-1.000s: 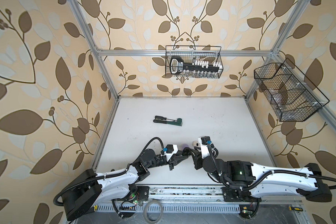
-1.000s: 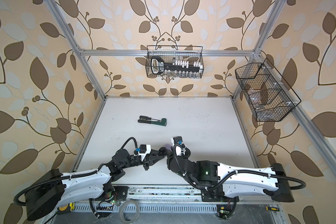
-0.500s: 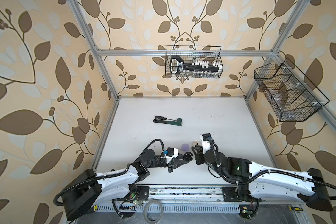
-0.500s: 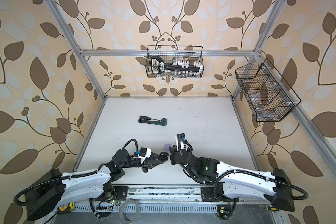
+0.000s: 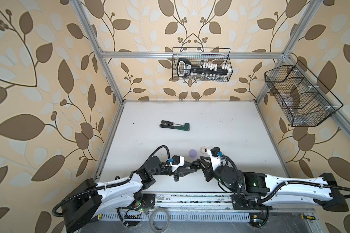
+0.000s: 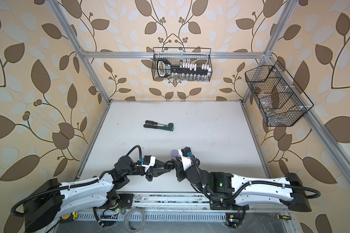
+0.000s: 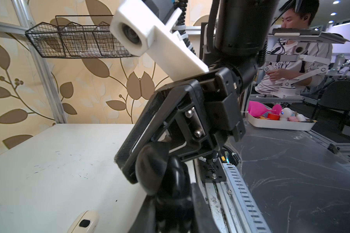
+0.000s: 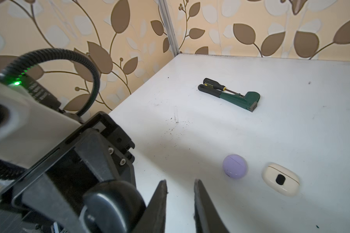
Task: Insert wireless bluetooth earbuds into charging case
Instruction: Close the charging case.
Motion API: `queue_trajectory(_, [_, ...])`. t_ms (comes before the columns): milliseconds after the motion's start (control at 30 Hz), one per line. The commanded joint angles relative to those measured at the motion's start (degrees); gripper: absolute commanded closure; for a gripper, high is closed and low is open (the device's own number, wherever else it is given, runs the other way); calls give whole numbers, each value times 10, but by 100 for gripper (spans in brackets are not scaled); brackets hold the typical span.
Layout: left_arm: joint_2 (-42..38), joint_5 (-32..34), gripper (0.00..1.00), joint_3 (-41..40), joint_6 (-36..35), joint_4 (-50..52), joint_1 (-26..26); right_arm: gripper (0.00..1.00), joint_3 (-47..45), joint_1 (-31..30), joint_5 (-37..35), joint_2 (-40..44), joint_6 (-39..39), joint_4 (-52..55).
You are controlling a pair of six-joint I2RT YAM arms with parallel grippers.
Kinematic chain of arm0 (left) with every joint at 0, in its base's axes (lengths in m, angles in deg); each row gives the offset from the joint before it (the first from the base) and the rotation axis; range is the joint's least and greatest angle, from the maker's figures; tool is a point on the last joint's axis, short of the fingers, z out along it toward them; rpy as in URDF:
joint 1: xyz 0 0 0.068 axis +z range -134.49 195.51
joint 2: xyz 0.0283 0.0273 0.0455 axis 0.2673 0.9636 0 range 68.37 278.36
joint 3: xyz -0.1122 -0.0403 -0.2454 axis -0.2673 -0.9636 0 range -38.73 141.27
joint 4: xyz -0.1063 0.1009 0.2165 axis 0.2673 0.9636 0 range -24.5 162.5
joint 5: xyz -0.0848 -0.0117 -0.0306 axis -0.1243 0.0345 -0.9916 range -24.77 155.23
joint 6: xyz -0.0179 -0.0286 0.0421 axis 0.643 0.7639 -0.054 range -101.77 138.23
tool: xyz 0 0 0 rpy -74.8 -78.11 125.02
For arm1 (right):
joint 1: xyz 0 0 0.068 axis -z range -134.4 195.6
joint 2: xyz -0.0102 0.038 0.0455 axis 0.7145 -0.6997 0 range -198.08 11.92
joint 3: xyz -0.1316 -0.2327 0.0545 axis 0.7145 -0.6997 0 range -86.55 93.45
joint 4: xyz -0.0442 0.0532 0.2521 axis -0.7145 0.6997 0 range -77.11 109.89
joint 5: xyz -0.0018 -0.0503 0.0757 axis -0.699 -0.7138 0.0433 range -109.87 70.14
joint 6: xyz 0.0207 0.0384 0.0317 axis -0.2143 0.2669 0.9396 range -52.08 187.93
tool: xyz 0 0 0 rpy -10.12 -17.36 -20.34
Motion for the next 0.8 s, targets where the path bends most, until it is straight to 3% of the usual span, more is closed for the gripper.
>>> queue_trajectory(0, [3, -4, 100, 7, -3, 36, 0, 75, -21, -17, 48, 28, -52, -112])
queue_trajectory(200, [19, 18, 100, -2, 4, 40, -1, 74, -31, -22, 42, 54, -73, -108])
queue_trajectory(300, [16, 79, 100, -12, 25, 40, 0, 69, -19, -23, -42, 67, -38, -44])
queue_trajectory(400, [20, 178, 100, -28, 97, 26, 0, 43, 19, -4, -172, 70, 48, 82])
queue_trajectory(500, [31, 263, 100, -30, 200, 50, -1, 23, 83, 74, -218, 60, 118, 209])
queue_trajectory(567, [37, 334, 100, -28, 275, 92, -1, 0, 100, 129, -240, 51, 194, 262])
queue_trajectory(600, [39, 366, 100, -25, 309, 125, 0, 0, 83, 149, -264, 52, 223, 248])
queue_trajectory(633, [40, 387, 100, -22, 336, 155, 0, 0, 60, 161, -283, 58, 182, 187])
queue_trajectory(667, [39, 410, 100, -18, 364, 187, 0, 0, 27, 177, -284, 70, 82, 83])
queue_trajectory(700, [39, 426, 100, -19, 389, 207, 0, 0, -4, 196, -255, 82, -40, -34])
queue_trajectory(767, [38, 449, 100, -17, 413, 236, 0, 0, -40, 247, -212, 89, -159, -138])
